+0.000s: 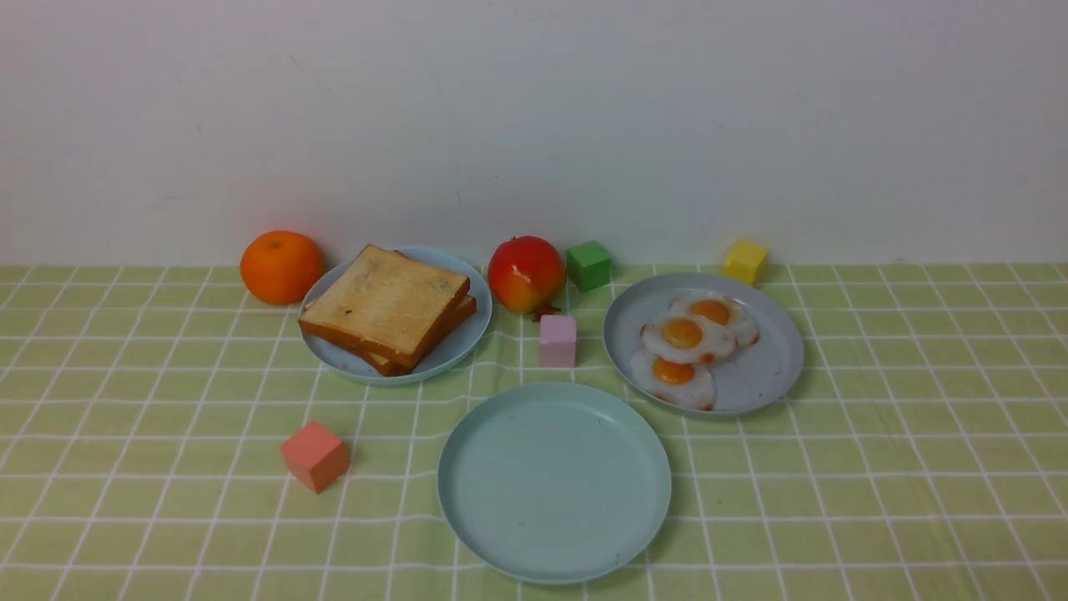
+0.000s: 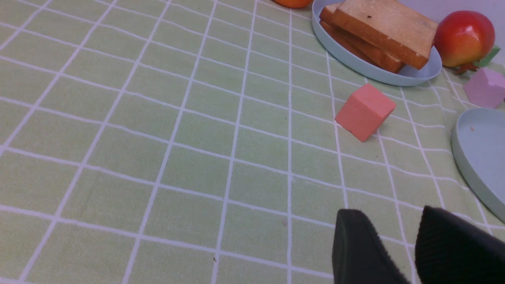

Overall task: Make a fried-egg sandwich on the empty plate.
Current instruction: Use the left arm to grab a slice of bread

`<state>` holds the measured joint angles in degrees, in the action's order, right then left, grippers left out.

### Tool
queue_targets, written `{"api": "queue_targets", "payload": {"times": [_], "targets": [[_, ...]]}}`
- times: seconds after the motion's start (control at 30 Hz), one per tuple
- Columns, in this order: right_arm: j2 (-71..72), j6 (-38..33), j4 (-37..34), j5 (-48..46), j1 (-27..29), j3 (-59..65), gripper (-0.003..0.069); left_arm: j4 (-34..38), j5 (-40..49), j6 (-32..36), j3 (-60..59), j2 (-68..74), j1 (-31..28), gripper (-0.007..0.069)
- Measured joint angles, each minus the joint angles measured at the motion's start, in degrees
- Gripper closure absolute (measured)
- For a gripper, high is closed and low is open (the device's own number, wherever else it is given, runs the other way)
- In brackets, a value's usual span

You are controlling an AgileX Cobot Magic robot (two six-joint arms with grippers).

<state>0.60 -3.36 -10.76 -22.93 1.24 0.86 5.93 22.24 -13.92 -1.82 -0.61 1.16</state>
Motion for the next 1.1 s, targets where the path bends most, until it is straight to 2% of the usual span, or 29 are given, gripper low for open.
{"api": "queue_targets", "payload": {"times": [0.47, 0.53, 0.57, 0.6, 0.63, 0.73, 0.83, 0.93, 1.03, 1.1], "targets": [[0.0, 0.0, 0.0, 0.0, 0.0, 0.0, 0.0419, -0.02, -2.21, -0.02, 0.0, 0.0, 0.0, 0.0386], [0.0, 0.0, 0.0, 0.0, 0.0, 0.0, 0.0419, 2.72, -4.87, -1.41, 0.0, 0.0, 0.0, 0.0386], [0.0, 0.0, 0.0, 0.0, 0.0, 0.0, 0.0419, 6.74, -7.3, -3.41, 0.0, 0.0, 0.0, 0.0386], [0.0, 0.0, 0.0, 0.0, 0.0, 0.0, 0.0419, 6.74, -7.3, -3.41, 0.0, 0.0, 0.0, 0.0386], [0.0, 0.0, 0.0, 0.0, 0.0, 0.0, 0.0419, 12.44, -10.51, -6.44, 0.0, 0.0, 0.0, 0.0386], [0.0, 0.0, 0.0, 0.0, 0.0, 0.0, 0.0419, 22.74, -14.8, -10.09, 0.0, 0.0, 0.0, 0.0386], [0.0, 0.0, 0.0, 0.0, 0.0, 0.0, 0.0419, 29.07, -18.91, -11.44, 0.0, 0.0, 0.0, 0.0386], [0.0, 0.0, 0.0, 0.0, 0.0, 0.0, 0.0419, 30.95, -19.91, -11.61, 0.7, 0.0, 0.0, 0.0387], [0.0, 0.0, 0.0, 0.0, 0.0, 0.0, 0.0419, 29.63, -15.42, -8.85, 4.97, 0.0, 0.0, 0.0413], [0.0, 0.0, 0.0, 0.0, 0.0, 0.0, 0.0419, 27.52, -10.43, -4.58, 10.47, 1.55, 0.0, 0.0452]]}}
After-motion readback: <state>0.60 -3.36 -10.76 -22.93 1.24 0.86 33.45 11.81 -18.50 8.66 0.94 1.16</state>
